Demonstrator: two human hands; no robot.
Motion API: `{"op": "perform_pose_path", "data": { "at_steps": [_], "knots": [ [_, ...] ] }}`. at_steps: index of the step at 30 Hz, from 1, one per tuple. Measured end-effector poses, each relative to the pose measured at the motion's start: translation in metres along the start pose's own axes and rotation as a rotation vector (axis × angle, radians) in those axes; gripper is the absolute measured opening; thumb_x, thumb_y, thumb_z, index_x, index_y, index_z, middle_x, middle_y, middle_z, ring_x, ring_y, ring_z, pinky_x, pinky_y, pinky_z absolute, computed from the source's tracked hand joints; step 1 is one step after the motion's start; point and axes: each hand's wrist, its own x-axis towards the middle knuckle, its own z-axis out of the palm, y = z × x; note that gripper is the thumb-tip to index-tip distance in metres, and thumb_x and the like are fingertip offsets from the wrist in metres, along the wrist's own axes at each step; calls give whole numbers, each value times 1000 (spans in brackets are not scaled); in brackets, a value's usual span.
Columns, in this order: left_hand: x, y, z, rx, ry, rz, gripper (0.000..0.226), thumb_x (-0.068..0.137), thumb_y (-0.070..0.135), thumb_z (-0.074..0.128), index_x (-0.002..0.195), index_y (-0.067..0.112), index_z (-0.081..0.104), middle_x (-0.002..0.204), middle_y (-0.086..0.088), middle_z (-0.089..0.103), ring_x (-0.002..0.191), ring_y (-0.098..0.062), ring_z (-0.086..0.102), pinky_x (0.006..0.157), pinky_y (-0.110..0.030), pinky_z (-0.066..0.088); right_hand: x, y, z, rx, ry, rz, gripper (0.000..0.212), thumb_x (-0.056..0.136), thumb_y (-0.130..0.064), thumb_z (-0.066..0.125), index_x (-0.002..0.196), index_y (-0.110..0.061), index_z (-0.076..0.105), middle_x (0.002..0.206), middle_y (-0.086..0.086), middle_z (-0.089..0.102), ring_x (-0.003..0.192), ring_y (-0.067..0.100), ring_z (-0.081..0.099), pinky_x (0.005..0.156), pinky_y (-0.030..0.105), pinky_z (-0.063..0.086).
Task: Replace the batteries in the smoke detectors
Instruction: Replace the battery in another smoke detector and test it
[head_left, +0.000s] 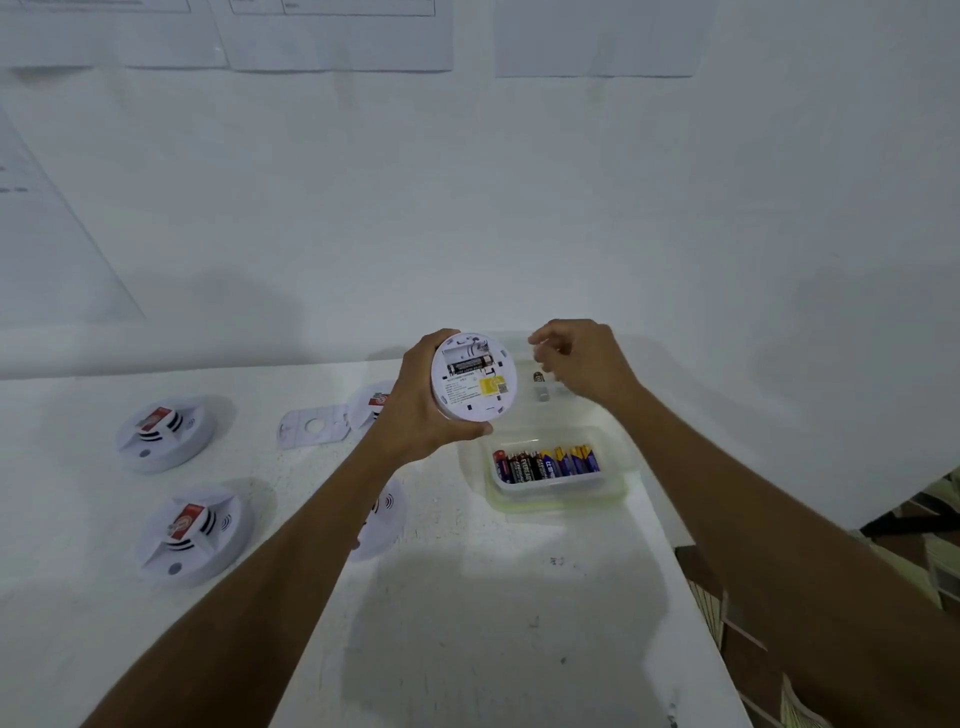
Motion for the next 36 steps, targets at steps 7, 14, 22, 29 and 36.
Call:
{"op": "perform_pose_path", "data": {
  "at_steps": [7,14,22,29,36],
  "knots": [
    [2,1,1,14,24,24,106,47,35,93,136,27,36,134,2,45,125,-11,44,108,-38,42,45,8,8,-514,-249,113,12,78,-16,78,89,-12,76,89,5,73,71,19,65,70,26,52],
    [0,-2,1,41,24,37,104,47,42,91,134,33,34,133,5,45,125,-13,42,108,-39,41,54,10,29,-451,-234,187,22,74,-12,81,94,-8,76,94,10,74,78,23,68,70,29,54],
    [1,-3,4,63,43,43,103,47,43,91,133,34,35,133,4,46,124,-17,44,106,-45,43,6,-41,-12,274,-17,-2,9,84,-9,73,92,-12,70,82,2,73,62,8,66,56,21,49],
    [-4,10,17,92,29,101,91,49,44,91,127,29,47,121,2,58,112,-19,56,95,-45,49,-40,-64,1,310,-77,-99,13,81,-4,73,90,-11,67,91,3,73,75,19,74,71,37,60],
    [-26,22,5,153,45,151,68,57,40,88,112,24,52,101,4,62,94,-17,60,86,-42,52,-64,-76,24,277,-107,-196,6,83,-14,76,86,-13,72,84,-4,74,77,10,71,71,28,57]
  ]
}}
